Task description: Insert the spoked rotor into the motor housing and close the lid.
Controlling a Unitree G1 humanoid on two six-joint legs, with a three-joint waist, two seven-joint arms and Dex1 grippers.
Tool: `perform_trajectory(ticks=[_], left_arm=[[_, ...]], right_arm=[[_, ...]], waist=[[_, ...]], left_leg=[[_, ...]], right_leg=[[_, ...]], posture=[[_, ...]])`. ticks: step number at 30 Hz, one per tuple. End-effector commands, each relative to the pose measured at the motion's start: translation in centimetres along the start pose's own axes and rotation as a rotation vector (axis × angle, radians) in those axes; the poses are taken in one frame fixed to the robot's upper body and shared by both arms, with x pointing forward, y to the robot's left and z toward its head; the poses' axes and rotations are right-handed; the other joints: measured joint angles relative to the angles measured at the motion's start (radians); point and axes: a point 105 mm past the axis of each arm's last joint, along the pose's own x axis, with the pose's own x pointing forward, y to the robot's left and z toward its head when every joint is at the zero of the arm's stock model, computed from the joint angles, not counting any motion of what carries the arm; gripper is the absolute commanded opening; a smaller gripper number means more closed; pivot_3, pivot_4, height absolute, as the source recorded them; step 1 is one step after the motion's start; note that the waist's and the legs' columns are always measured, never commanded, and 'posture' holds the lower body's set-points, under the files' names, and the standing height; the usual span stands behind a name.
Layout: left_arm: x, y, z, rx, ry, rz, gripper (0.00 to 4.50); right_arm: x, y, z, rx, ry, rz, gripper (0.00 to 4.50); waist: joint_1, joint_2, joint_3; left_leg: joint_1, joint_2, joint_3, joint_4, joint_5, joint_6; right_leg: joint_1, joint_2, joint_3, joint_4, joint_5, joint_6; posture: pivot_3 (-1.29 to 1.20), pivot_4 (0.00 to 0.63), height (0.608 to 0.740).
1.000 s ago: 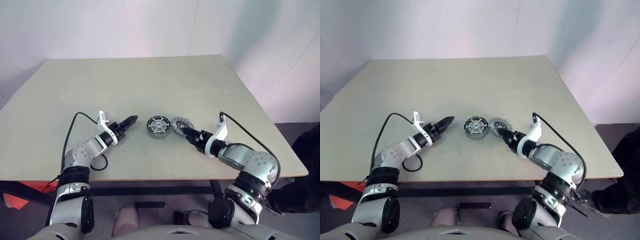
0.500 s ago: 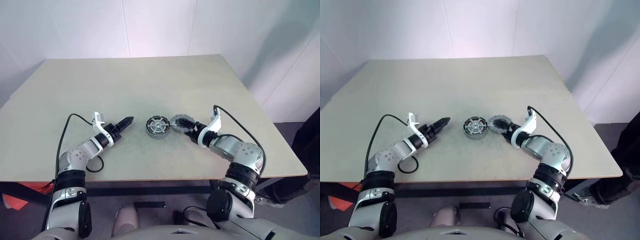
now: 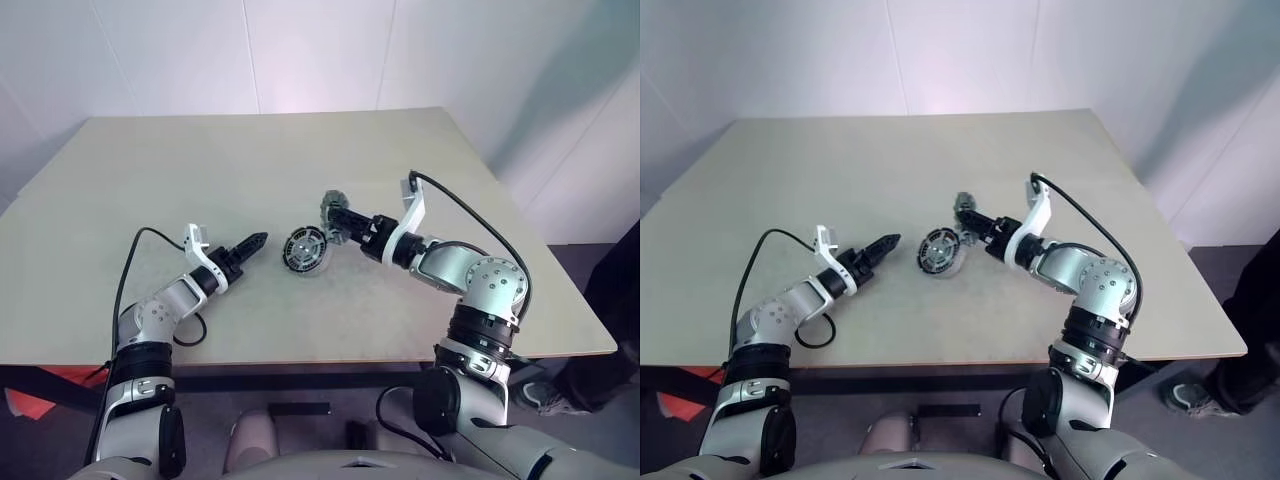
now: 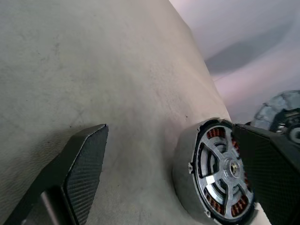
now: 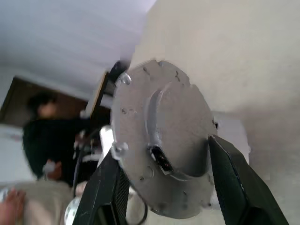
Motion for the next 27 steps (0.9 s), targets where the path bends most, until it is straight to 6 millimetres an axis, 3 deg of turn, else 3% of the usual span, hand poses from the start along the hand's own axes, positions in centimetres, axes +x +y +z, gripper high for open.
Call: perform_trajectory(ticks=[1,20,23,27], left_arm=[[-0.1,-0.2,0.7,0.019,-0.021,-0.002,4.5],[-0.1,-0.3,0.7,0.018,-0.022,-0.001,4.5],[-0.1,-0.3,0.7,0.018,-0.022,-0.002,4.5],[0.0,-0.3,0.6,0.016,-0.02,-0.003,4.5]], right_arm=[[0.6,1.8,-1.4,-0.055,0.078,0.072,2.87],[0.8,-0.1,-0.8,-0.108,0.054,-0.031,2.87],[0.6,-0.8,-0.2,-0.093,0.034,-0.069,2.87],[-0.4,-3.1,1.1,-0.062,-0.017,-0.184,2.87]], waist=[[0.001,0.0,0.0],[0.003,-0.001,0.0],[0.003,-0.001,0.0],[0.004,-0.001,-0.001]], left_leg=[[0.0,0.0,0.0,0.0,0.0,0.0],[-0.001,0.0,0.0,0.002,0.0,0.0],[-0.001,0.0,0.0,0.002,0.0,0.0],[-0.001,0.0,0.0,0.002,0.0,0.0]], right_leg=[[0.0,0.0,0.0,0.0,0.0,0.0],[0.0,0.0,0.0,0.0,0.0,0.0],[0.0,0.0,0.0,0.0,0.0,0.0],[0.0,0.0,0.0,0.0,0.0,0.0]], posture=[[0.0,0.0,0.74],[0.0,0.0,0.74],[0.0,0.0,0.74],[0.0,0.0,0.74]])
